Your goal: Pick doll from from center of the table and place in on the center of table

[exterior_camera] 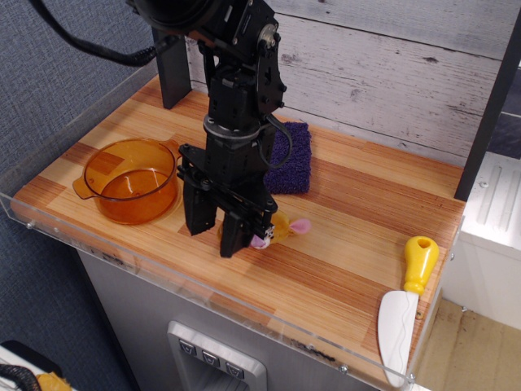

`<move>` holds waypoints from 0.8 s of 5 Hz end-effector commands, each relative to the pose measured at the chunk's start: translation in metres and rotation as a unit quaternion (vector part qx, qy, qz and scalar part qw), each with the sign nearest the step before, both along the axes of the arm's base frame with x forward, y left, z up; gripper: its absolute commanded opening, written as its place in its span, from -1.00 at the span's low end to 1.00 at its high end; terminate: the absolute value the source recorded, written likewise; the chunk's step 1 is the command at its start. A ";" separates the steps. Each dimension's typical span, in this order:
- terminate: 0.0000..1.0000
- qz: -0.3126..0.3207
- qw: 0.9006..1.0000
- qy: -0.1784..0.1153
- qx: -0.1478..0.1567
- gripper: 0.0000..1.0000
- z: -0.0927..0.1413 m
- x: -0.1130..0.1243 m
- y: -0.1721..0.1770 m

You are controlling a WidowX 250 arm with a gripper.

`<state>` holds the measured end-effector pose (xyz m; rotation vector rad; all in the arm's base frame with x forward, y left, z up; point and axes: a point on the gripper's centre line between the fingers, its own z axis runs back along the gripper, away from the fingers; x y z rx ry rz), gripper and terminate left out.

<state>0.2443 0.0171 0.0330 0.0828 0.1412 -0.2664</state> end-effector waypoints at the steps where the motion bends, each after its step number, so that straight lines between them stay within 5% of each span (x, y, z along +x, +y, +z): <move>1: -1.00 0.000 1.000 -0.021 0.003 1.00 0.015 0.001 -0.006; 2: -1.00 -0.005 0.999 -0.032 -0.004 1.00 0.018 0.003 -0.008; 3: -1.00 -0.035 0.994 -0.102 -0.032 1.00 0.042 0.023 -0.018; 4: -1.00 -0.067 0.973 -0.211 -0.067 1.00 0.081 0.043 -0.028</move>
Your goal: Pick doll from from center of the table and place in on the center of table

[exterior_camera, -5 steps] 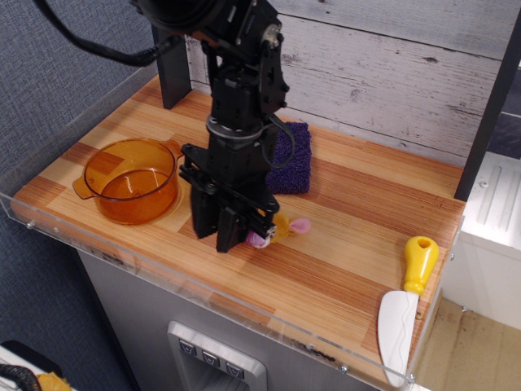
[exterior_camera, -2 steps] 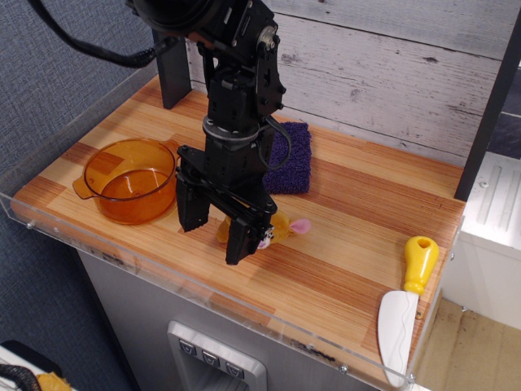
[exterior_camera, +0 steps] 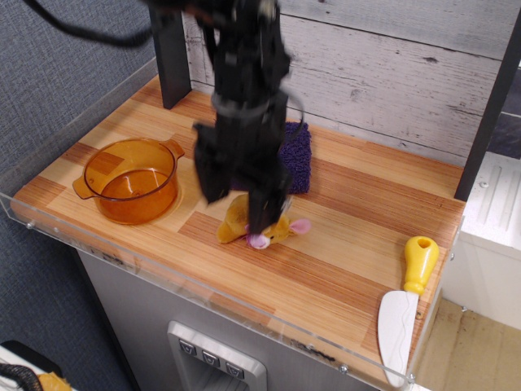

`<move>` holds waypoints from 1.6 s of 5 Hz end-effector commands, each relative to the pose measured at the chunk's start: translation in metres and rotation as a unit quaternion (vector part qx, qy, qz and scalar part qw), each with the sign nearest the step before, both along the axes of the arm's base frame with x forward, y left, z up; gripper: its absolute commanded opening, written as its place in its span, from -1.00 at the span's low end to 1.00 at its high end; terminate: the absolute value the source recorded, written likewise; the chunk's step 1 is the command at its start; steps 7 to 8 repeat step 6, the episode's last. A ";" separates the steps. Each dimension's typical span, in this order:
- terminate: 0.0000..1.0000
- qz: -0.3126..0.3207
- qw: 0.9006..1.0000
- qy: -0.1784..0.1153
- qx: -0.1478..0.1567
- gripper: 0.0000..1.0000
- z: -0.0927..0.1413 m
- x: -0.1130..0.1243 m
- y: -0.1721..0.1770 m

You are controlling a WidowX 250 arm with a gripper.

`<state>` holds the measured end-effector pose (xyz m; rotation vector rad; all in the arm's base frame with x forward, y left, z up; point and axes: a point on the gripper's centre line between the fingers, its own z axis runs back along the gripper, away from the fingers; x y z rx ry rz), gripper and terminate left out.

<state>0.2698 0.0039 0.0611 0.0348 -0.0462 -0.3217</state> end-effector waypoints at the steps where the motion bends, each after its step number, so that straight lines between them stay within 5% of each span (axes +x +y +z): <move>1: -1.00 -0.052 0.978 -0.196 -0.042 1.00 0.088 0.023 -0.022; 3: -1.00 -0.071 0.972 -0.225 0.003 1.00 0.102 0.014 -0.029; 5: -1.00 -0.071 0.972 -0.225 0.003 1.00 0.102 0.014 -0.029; 6: 1.00 -0.071 0.972 -0.225 0.003 1.00 0.102 0.014 -0.029; 8: 1.00 -0.071 0.972 -0.225 0.003 1.00 0.102 0.014 -0.029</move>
